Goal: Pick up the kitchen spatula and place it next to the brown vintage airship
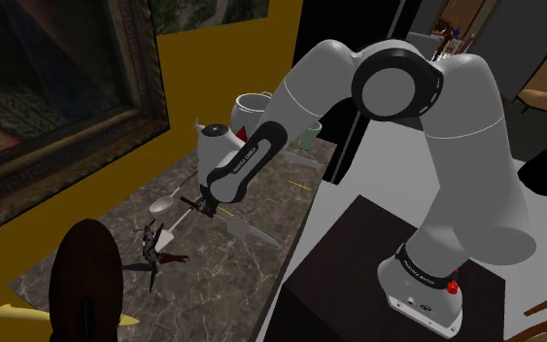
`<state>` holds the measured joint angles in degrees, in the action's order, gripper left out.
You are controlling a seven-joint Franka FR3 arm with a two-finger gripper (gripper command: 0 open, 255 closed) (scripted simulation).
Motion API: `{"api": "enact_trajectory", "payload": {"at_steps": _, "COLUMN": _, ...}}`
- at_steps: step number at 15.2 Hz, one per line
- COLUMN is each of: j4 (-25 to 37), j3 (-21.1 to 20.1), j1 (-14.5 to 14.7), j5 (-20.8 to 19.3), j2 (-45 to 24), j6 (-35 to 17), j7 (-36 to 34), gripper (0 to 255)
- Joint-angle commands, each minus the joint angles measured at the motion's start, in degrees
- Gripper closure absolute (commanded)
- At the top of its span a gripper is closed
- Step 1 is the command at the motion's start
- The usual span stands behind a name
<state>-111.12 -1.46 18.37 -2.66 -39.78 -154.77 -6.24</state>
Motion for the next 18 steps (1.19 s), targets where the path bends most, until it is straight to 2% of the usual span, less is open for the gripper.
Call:
{"api": "enact_trajectory", "payload": {"at_steps": 1, "j4": 0.02, "j3": 0.05, "j1": -0.02, "j5": -0.01, "j2": -0.10, "j6": 0.03, "j7": -0.01, "gripper": 255}}
{"api": "enact_trajectory", "payload": {"at_steps": 3, "j4": 0.02, "j3": 0.05, "j1": -0.02, "j5": -0.01, "j2": -0.10, "j6": 0.03, "j7": -0.01, "gripper": 255}}
{"api": "enact_trajectory", "payload": {"at_steps": 4, "j4": -0.06, "j3": 0.05, "j1": -0.04, "j5": -0.01, "j2": -0.06, "j6": -0.02, "j7": 0.01, "gripper": 0}}
{"api": "enact_trajectory", "payload": {"at_steps": 9, "j4": 0.02, "j3": 0.05, "j1": -0.02, "j5": -0.01, "j2": -0.10, "j6": 0.03, "j7": -0.01, "gripper": 0}}
{"api": "enact_trajectory", "payload": {"at_steps": 13, "j4": -2.57, "j3": -0.27, "j1": -0.25, "j5": 0.25, "j2": 6.70, "j6": 4.24, "j7": 0.17, "gripper": 0}}
{"api": "enact_trajectory", "payload": {"at_steps": 18, "j4": -2.57, "j3": -0.27, "j1": -0.25, "j5": 0.25, "j2": 6.70, "j6": 4.24, "j7": 0.17, "gripper": 0}}
